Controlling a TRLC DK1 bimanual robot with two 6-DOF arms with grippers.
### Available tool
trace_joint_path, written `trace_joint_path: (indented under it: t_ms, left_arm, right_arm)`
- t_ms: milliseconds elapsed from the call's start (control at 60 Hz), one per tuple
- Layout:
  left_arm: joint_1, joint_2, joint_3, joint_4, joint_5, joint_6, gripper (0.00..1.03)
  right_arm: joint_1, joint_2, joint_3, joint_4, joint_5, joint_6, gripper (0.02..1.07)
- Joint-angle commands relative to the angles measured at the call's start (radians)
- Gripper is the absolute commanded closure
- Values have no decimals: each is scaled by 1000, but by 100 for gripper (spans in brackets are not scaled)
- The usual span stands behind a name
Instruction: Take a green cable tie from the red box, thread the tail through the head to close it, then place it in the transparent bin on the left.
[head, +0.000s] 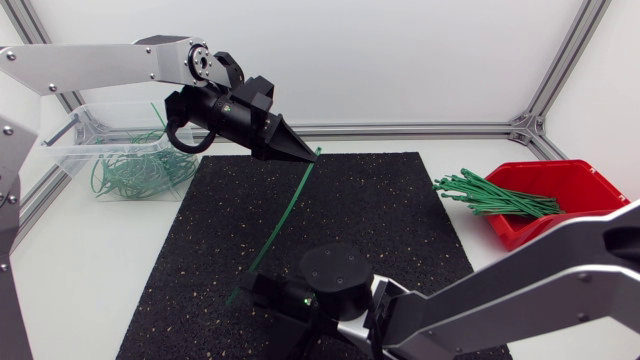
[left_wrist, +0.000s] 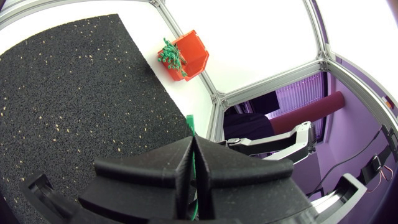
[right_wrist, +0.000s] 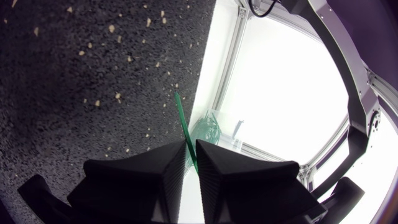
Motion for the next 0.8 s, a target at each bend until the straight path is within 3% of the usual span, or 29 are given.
trace_joint_path:
  t_ms: [0,133,217,517,783]
  left_arm:
    - [-11,3,-8,-16,7,4,100]
    - [-16,0,-10,-16,7,5,100]
    - [-16,0,-11,-16,7,5,100]
    - [-16,-13,-25,-11,5,7,100]
    - [-10,-40,-50,3,7,7,100]
  right_arm:
    - [-18,-29,31,4,2,6,88]
    - [-37,-44,49,-10,2,44,91]
    - [-51,-48,47,-2,-10,63,102]
    - [-109,-90,75,-23,-12,255,102]
    - [-132,-229,75,-261,-42,590,102]
